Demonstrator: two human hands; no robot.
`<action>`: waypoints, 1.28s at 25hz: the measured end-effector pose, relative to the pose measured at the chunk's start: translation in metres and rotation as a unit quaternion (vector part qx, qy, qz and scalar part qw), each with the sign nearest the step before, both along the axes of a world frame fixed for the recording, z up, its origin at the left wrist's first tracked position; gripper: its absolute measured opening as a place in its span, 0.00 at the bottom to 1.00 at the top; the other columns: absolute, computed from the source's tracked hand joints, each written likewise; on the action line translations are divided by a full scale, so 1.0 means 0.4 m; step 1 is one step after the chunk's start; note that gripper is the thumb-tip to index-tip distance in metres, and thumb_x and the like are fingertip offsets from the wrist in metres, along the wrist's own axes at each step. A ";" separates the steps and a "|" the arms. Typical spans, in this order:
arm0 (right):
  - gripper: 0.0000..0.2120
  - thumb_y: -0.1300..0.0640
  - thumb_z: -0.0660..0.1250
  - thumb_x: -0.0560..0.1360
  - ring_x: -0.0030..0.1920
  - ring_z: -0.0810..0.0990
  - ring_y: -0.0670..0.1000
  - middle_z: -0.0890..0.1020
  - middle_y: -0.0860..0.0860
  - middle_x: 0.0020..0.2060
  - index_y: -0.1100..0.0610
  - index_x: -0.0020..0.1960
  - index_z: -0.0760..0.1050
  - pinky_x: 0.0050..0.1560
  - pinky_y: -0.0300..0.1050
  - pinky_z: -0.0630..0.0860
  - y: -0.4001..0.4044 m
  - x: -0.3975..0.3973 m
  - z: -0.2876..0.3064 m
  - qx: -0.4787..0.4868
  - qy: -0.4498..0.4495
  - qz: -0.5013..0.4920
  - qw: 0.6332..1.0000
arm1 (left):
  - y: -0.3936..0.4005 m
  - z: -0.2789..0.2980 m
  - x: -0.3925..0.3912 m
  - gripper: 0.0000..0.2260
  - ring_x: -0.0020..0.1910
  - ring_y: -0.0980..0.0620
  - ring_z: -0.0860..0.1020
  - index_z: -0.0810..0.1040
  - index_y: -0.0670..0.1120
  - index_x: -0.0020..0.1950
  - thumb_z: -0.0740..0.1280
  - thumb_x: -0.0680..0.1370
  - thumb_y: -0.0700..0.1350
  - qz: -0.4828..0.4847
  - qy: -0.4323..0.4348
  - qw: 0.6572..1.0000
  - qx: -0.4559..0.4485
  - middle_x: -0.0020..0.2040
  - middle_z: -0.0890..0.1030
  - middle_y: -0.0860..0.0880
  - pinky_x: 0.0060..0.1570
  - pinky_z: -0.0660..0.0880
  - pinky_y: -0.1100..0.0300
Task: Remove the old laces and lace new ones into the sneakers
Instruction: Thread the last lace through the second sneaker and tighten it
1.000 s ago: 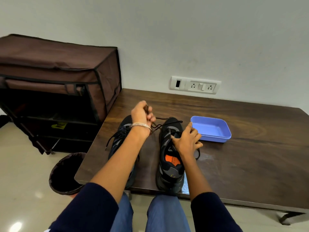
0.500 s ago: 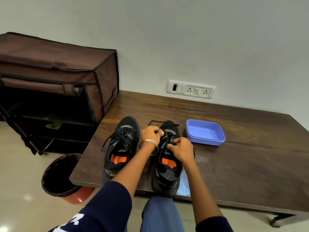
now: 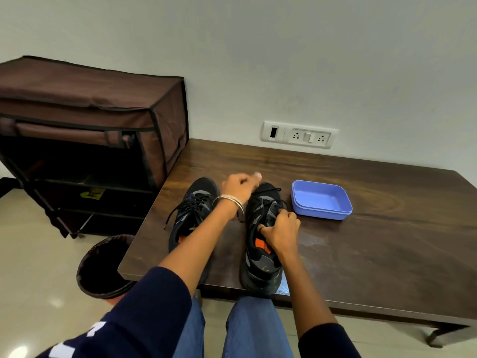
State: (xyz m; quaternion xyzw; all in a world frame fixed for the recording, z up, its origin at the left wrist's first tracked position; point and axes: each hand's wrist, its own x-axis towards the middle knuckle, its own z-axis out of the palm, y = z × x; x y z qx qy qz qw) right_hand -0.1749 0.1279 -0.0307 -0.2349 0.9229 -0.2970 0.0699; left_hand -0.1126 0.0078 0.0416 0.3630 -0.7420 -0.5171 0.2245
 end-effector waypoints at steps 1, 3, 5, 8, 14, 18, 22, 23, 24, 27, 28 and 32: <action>0.28 0.50 0.74 0.70 0.64 0.66 0.61 0.69 0.60 0.63 0.63 0.63 0.71 0.62 0.52 0.70 0.002 -0.002 0.000 0.003 -0.006 0.008 1.000 | 0.008 -0.033 -0.003 0.16 0.35 0.51 0.76 0.84 0.47 0.43 0.66 0.75 0.59 -0.030 -0.104 0.992 -0.062 0.33 0.79 0.50 0.38 0.71 0.59; 0.27 0.51 0.73 0.70 0.64 0.64 0.60 0.68 0.60 0.64 0.64 0.63 0.70 0.62 0.50 0.69 0.003 -0.005 -0.002 -0.003 -0.013 0.016 1.000 | 0.027 -0.075 -0.016 0.14 0.42 0.49 0.78 0.84 0.49 0.44 0.68 0.74 0.59 -0.050 -0.200 0.973 -0.100 0.41 0.82 0.49 0.41 0.73 0.58; 0.26 0.53 0.72 0.70 0.64 0.64 0.60 0.67 0.60 0.64 0.64 0.62 0.70 0.62 0.49 0.69 0.001 -0.007 -0.005 -0.011 -0.015 0.019 1.000 | 0.040 -0.094 -0.036 0.13 0.41 0.46 0.79 0.80 0.47 0.36 0.70 0.73 0.55 -0.014 -0.195 0.978 -0.077 0.40 0.82 0.46 0.38 0.74 0.57; 0.24 0.53 0.72 0.70 0.64 0.64 0.59 0.67 0.59 0.64 0.63 0.61 0.71 0.62 0.47 0.68 0.000 -0.010 -0.011 -0.015 -0.013 0.020 1.000 | 0.043 -0.099 -0.043 0.10 0.45 0.42 0.80 0.79 0.42 0.38 0.70 0.74 0.48 0.028 -0.224 0.971 -0.077 0.44 0.82 0.42 0.39 0.72 0.55; 0.24 0.53 0.73 0.71 0.64 0.63 0.58 0.65 0.59 0.64 0.64 0.61 0.71 0.64 0.46 0.67 -0.003 -0.008 -0.015 -0.008 -0.009 0.020 1.000 | 0.030 -0.066 -0.042 0.10 0.44 0.43 0.79 0.77 0.38 0.52 0.59 0.81 0.42 -0.017 -0.103 0.994 0.019 0.45 0.79 0.42 0.37 0.72 0.58; 0.25 0.53 0.72 0.71 0.64 0.63 0.58 0.65 0.59 0.64 0.64 0.61 0.71 0.64 0.46 0.67 -0.002 -0.006 -0.015 -0.008 -0.002 0.017 1.000 | 0.009 0.056 -0.025 0.11 0.15 0.58 0.64 0.70 0.44 0.43 0.55 0.83 0.43 0.082 0.262 0.896 0.350 0.27 0.77 0.52 0.16 0.60 0.70; 0.26 0.53 0.71 0.72 0.65 0.62 0.58 0.63 0.59 0.66 0.66 0.64 0.70 0.64 0.45 0.67 -0.003 -0.002 -0.012 -0.001 0.003 0.017 1.000 | -0.005 0.072 0.001 0.12 0.16 0.56 0.61 0.68 0.45 0.40 0.55 0.83 0.43 0.034 0.365 0.846 0.387 0.29 0.75 0.50 0.17 0.57 0.69; 0.26 0.53 0.71 0.72 0.65 0.62 0.58 0.63 0.59 0.66 0.66 0.64 0.70 0.64 0.45 0.67 -0.004 -0.002 -0.011 -0.001 0.002 0.015 1.000 | -0.002 0.058 0.006 0.12 0.16 0.55 0.62 0.70 0.45 0.39 0.57 0.82 0.44 0.042 0.313 0.883 0.347 0.28 0.76 0.49 0.18 0.58 0.68; 0.26 0.53 0.71 0.72 0.65 0.62 0.58 0.63 0.59 0.66 0.66 0.64 0.70 0.64 0.45 0.67 -0.004 -0.003 -0.011 -0.002 0.002 0.014 1.000 | 0.004 0.047 0.015 0.13 0.17 0.55 0.64 0.72 0.44 0.37 0.59 0.80 0.46 0.058 0.231 0.928 0.285 0.27 0.77 0.49 0.19 0.60 0.66; 0.26 0.52 0.72 0.72 0.65 0.62 0.58 0.63 0.59 0.66 0.66 0.64 0.70 0.64 0.45 0.67 -0.004 -0.005 -0.010 0.003 0.002 0.015 1.000 | -0.001 -0.006 0.043 0.27 0.34 0.51 0.78 0.81 0.43 0.32 0.58 0.77 0.62 0.055 -0.094 0.992 0.058 0.32 0.83 0.48 0.43 0.75 0.57; 0.26 0.52 0.72 0.72 0.65 0.62 0.58 0.63 0.59 0.66 0.66 0.64 0.70 0.64 0.45 0.67 -0.003 -0.007 -0.011 0.001 0.002 0.016 1.000 | -0.003 -0.020 0.046 0.31 0.45 0.46 0.80 0.83 0.44 0.34 0.56 0.75 0.68 0.048 -0.184 0.982 -0.007 0.38 0.84 0.47 0.55 0.73 0.50; 0.26 0.52 0.71 0.72 0.65 0.62 0.58 0.63 0.58 0.66 0.65 0.64 0.70 0.63 0.45 0.68 -0.002 0.000 -0.010 -0.010 -0.003 0.017 1.000 | 0.014 -0.010 0.007 0.24 0.70 0.38 0.63 0.82 0.47 0.50 0.58 0.77 0.65 0.105 -0.317 0.927 -0.167 0.59 0.78 0.43 0.66 0.55 0.34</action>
